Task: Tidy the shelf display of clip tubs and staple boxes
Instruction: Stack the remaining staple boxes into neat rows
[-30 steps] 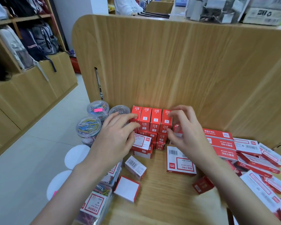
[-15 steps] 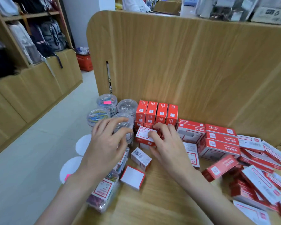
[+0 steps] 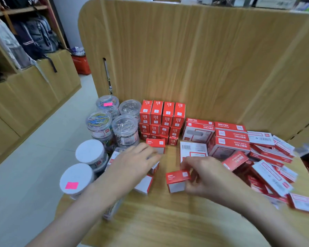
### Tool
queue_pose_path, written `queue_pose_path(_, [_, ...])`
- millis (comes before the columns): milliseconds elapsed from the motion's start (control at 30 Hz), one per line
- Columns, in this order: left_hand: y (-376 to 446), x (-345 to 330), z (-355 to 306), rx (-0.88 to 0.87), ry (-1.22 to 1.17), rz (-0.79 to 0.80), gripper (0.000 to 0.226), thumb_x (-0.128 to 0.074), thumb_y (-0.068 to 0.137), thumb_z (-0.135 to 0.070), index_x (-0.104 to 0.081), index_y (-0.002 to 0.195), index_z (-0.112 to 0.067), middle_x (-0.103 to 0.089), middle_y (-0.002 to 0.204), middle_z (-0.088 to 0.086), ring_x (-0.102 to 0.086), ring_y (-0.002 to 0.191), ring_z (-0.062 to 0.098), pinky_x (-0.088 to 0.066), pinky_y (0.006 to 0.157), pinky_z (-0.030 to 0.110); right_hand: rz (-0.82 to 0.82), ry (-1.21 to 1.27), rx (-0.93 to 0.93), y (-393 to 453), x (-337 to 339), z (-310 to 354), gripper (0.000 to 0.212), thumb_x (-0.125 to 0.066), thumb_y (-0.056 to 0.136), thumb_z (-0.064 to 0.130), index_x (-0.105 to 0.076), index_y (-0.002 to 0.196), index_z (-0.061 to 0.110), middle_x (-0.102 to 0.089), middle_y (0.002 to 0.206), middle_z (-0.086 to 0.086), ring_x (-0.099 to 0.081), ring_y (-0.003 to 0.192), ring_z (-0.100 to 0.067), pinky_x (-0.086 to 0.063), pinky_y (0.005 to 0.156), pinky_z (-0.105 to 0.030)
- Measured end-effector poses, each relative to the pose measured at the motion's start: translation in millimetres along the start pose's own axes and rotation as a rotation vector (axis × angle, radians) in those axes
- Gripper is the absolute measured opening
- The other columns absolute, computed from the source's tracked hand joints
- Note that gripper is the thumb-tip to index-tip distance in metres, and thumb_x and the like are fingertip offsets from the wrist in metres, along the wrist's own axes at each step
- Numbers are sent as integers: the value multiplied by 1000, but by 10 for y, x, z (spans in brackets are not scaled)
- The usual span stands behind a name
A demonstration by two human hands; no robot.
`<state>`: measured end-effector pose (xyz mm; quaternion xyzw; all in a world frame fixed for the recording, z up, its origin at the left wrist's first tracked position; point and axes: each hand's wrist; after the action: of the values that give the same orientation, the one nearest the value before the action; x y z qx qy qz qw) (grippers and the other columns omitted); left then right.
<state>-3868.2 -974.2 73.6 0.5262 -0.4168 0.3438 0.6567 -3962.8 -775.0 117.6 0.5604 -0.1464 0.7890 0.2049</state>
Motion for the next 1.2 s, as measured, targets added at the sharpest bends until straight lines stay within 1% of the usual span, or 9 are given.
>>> queue_pose_path(167, [51, -50, 99, -10, -72, 105, 30, -72, 63, -10, -64, 91, -17, -61, 85, -3, -48, 83, 17, -47, 66, 27, -53, 43, -18, -22, -240, -80, 37, -51, 81, 15, -52, 118, 23, -46, 122, 3, -57, 99, -22, -45, 81, -32])
queue_pose_path(333, [78, 209, -21, 346, -678, 95, 22, -63, 80, -17, -48, 95, -21, -59, 89, -9, -50, 73, -2, -39, 65, 20, -97, 143, -32, -72, -351, 16, 43, -61, 80, 42, -47, 117, 25, -45, 113, 7, -50, 104, -14, -43, 84, -29])
queue_pose_path(500, [125, 159, -108, 353, -821, 226, 34, -65, 84, -19, -45, 111, -23, -54, 83, -18, -52, 65, -8, -44, 63, 17, -163, 159, -163, -50, -398, 15, 50, -72, 72, 38, -47, 112, 19, -47, 108, 3, -54, 98, -19, -45, 78, -34])
queue_pose_path(600, [144, 64, -123, 362, -892, 301, 37, -63, 83, -11, -41, 105, -31, -56, 86, -10, -59, 73, 7, -53, 75, 35, -137, 155, -178, -63, -364, -26, 55, -73, 70, 41, -46, 112, 19, -41, 111, 4, -52, 98, -17, -43, 77, -29])
queue_pose_path(667, [139, 28, -117, 333, -914, 319, 41, -57, 79, 0, -40, 97, -33, -57, 90, -1, -59, 80, 22, -51, 76, 44, -50, 149, -153, -60, -369, -36, 59, -73, 69, 41, -43, 116, 20, -38, 114, 6, -51, 101, -16, -43, 82, -29])
queue_pose_path(767, [160, 20, -75, 263, -857, 331, 43, -52, 75, 8, -40, 91, -31, -52, 92, -7, -52, 81, 14, -48, 73, 36, -6, 171, -115, -69, -383, -72, 60, -73, 70, 37, -43, 120, 24, -38, 112, 10, -49, 104, -15, -43, 85, -29])
queue_pose_path(900, [191, -21, -2, 91, -463, 240, 42, -51, 76, 6, -42, 99, -28, -46, 106, -8, -47, 92, 14, -43, 76, 32, -9, 170, -131, -66, -339, -103, 62, -74, 70, 36, -42, 122, 27, -42, 114, 10, -47, 106, -13, -42, 88, -28])
queue_pose_path(1000, [211, -23, -45, 89, -530, 219, 37, -43, 81, -8, -49, 111, -29, -52, 114, -2, -58, 93, 24, -50, 76, 38, -55, 182, -91, -24, -343, -132, 62, -75, 69, 35, -44, 122, 26, -43, 113, 10, -49, 105, -12, -41, 85, -25])
queue_pose_path(1200, [216, -43, -63, 192, -649, 257, 57, -62, 81, -4, -39, 122, -36, -54, 113, -8, -57, 93, 7, -49, 82, 35, -47, 265, -7, 71, -436, -128, 75, -77, 66, 37, -39, 130, 26, -36, 121, 13, -42, 110, -2, -38, 93, -21])
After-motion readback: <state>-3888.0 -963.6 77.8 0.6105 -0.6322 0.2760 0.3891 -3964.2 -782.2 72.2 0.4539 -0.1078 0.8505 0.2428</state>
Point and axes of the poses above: each hand's wrist, its own y-axis towards the middle knuckle, its own x-axis out of the back of the hand, z = x × y
